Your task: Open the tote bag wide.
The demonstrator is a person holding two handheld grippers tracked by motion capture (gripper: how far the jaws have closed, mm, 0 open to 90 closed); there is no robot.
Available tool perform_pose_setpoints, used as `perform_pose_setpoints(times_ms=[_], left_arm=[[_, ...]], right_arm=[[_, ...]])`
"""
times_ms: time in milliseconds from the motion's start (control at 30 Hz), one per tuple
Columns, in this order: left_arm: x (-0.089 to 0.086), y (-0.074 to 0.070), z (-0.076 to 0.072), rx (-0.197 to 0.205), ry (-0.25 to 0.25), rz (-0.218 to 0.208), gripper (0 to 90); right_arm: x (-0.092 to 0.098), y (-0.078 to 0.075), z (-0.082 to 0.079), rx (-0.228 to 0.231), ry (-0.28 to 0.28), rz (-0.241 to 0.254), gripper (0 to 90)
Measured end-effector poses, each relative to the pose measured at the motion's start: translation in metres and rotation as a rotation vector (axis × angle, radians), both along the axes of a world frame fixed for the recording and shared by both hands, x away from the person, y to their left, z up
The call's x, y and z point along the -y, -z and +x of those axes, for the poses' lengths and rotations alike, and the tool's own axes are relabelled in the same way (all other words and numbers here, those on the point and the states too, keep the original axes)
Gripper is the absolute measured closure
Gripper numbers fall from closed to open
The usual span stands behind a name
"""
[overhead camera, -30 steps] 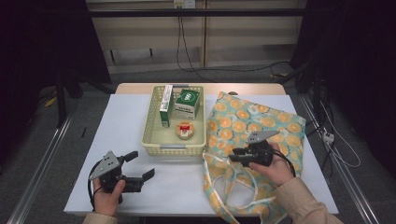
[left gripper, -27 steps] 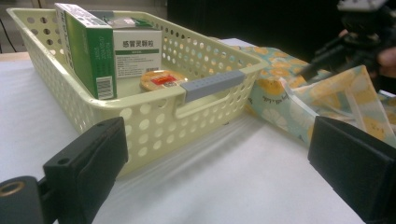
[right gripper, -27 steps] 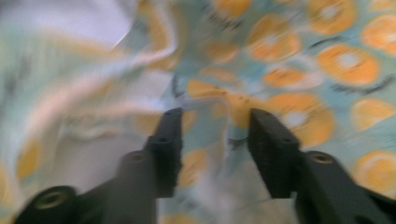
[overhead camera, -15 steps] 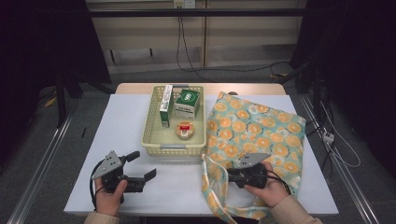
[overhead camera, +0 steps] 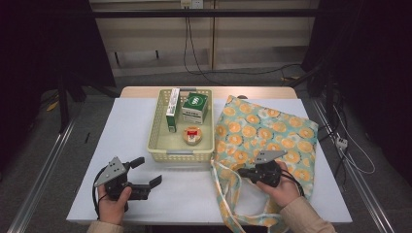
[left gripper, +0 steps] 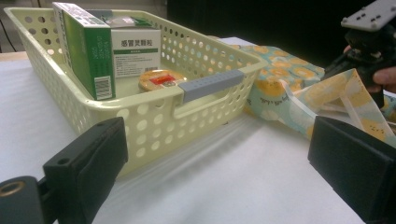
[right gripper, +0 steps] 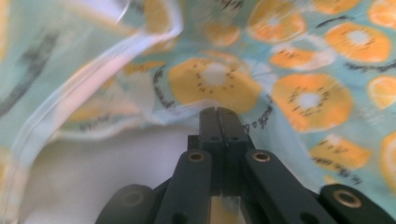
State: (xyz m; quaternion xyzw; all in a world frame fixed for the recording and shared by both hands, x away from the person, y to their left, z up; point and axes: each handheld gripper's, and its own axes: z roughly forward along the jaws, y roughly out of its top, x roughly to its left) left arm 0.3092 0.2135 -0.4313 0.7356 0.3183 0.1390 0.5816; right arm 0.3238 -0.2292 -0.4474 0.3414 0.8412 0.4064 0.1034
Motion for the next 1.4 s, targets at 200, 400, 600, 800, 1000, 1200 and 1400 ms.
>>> perform_pose_setpoints(times_ms=[200,400,600,800,1000,1200,1400], left_arm=[[0.001,0.000,0.000,-0.003,-0.001,-0.005,5.0],[0.000,0.000,0.000,-0.001,-0.001,-0.009,5.0],[-0.002,0.001,0.001,-0.002,0.002,-0.009,5.0],[-0.001,0.000,0.002,0.000,0.007,-0.007,5.0],[-0.002,0.001,0.002,-0.004,0.003,-0.014,5.0],[-0.001,0.000,0.001,0.000,0.005,-0.010,5.0],[0.002,0.001,0.001,-0.003,0.010,-0.001,5.0]], right_arm=[[0.009,-0.011,0.028,0.013,0.087,0.035,90.0],[0.017,-0.021,0.060,0.050,0.187,-0.009,90.0],[0.034,-0.029,0.085,0.080,0.296,-0.011,90.0],[0.045,-0.026,0.102,0.073,0.378,0.006,90.0],[0.035,-0.020,0.097,0.037,0.292,-0.012,90.0],[0.020,-0.019,0.070,0.002,0.164,-0.004,86.0],[0.015,-0.025,0.038,0.071,0.143,-0.043,51.0]])
